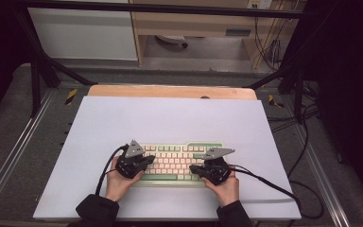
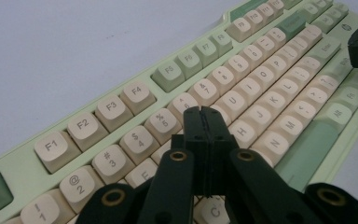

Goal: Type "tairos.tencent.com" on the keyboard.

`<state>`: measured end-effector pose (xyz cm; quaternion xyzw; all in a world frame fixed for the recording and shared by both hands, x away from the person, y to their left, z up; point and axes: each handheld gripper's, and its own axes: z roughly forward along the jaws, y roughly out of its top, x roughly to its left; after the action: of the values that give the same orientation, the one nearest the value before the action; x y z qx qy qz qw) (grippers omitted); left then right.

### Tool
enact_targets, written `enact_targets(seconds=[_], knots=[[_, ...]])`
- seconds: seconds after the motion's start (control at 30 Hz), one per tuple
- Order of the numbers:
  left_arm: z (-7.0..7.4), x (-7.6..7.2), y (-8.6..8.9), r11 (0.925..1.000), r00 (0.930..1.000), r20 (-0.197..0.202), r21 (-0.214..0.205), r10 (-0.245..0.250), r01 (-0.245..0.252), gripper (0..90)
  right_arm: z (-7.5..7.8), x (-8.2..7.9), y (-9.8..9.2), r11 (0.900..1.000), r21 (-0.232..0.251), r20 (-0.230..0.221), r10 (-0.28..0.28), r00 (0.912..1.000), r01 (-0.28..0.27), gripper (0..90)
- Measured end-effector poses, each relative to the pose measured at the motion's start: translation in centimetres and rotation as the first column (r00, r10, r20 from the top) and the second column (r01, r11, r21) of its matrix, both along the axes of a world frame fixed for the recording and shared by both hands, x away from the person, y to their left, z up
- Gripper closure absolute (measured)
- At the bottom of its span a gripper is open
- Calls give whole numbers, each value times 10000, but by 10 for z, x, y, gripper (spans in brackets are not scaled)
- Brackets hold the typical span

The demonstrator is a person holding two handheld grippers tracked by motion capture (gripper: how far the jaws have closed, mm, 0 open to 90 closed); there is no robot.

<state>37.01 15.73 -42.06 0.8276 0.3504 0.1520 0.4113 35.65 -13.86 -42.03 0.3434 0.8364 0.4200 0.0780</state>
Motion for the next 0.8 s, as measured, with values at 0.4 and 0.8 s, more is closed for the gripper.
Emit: enact_targets(seconds=[0.4, 0.8], knots=[[2, -10, 20, 9998, 9999, -9, -150, 144, -144, 898, 1, 0, 1, 10000, 89, -32, 13, 10000, -12, 900], [0, -19, 38, 9996, 9997, -12, -95, 257, -258, 898, 3, 2, 7, 9999, 67, -50, 111, 9999, -111, 900]])
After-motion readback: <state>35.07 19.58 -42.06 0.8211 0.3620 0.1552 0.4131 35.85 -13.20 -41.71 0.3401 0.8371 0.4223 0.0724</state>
